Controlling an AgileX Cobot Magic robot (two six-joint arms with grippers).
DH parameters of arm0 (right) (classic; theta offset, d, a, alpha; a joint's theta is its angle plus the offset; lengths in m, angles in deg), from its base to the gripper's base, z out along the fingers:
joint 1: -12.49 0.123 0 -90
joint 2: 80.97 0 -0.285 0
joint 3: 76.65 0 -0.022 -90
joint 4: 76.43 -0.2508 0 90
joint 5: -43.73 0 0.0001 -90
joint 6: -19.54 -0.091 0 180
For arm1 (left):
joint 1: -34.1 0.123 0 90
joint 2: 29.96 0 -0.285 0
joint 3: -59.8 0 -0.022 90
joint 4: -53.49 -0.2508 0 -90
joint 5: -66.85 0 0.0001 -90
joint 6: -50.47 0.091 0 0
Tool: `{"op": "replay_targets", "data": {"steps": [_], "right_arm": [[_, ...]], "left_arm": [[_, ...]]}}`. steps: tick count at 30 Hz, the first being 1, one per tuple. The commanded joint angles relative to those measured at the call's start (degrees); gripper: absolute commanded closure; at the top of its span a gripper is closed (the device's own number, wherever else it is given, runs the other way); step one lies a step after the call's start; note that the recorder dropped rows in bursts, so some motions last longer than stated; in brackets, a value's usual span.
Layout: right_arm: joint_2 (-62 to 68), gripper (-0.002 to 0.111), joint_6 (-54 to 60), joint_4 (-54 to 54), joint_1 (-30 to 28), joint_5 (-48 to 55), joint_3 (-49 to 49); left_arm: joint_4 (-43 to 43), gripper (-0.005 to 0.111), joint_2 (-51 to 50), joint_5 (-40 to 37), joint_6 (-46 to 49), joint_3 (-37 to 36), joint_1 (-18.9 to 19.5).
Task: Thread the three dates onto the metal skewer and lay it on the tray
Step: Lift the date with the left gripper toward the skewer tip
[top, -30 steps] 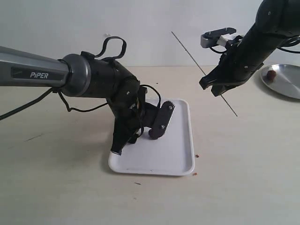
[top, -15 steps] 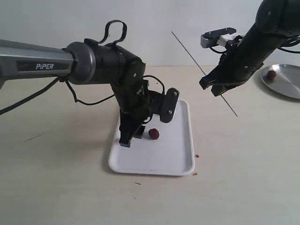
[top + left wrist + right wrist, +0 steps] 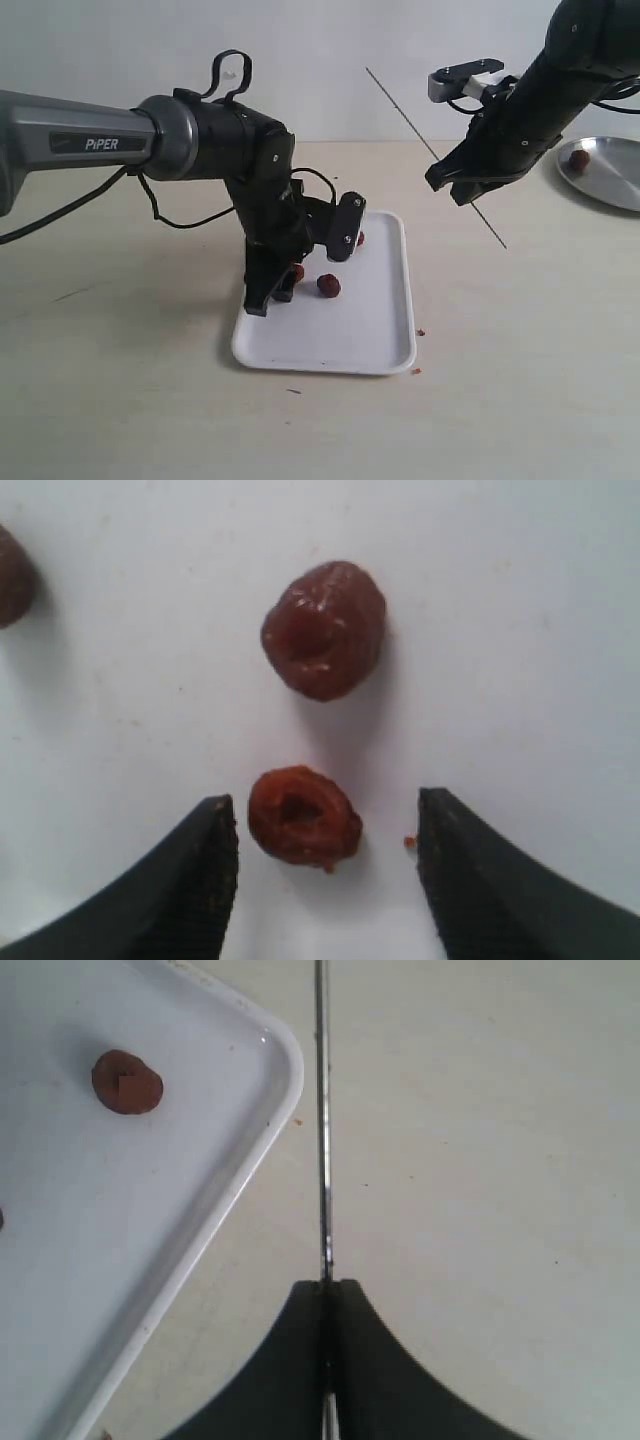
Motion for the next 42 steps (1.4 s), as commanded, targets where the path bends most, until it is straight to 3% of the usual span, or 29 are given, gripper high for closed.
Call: {"op": "replay_targets", "data": {"steps": [1,6,19,30,36,42], "right_arm": [[-0.4,0.108,0.5,0.1,0.1,-1.0,-0.3],[-0.4,0.108,0.5,0.1,0.1,-1.1,-0.3],[-0.4,0.108,0.5,0.1,0.1,-0.7,-0.3],[3.1,0.108,2.7,-3.1,0.1,1.2,-0.3],[4.7,0.108,18.0,-19.7,0.1,4.2,2.2],[4.9,0.108,29.7,-33.2,0.1,10.0,4.8]], "left_arm": [[0.5,0.053,-1.1,1.0,0.5,0.0,-0.1],[0.5,0.084,-1.1,1.6,0.3,0.0,-0.1],[3.0,0.079,5.4,5.1,-5.3,0.0,1.3],[45.7,0.079,12.9,6.1,-3.4,0.0,14.2],[66.4,0.079,12.9,3.6,-7.5,0.0,21.4],[83.5,0.079,12.9,2.8,-11.9,0.0,24.7]]}}
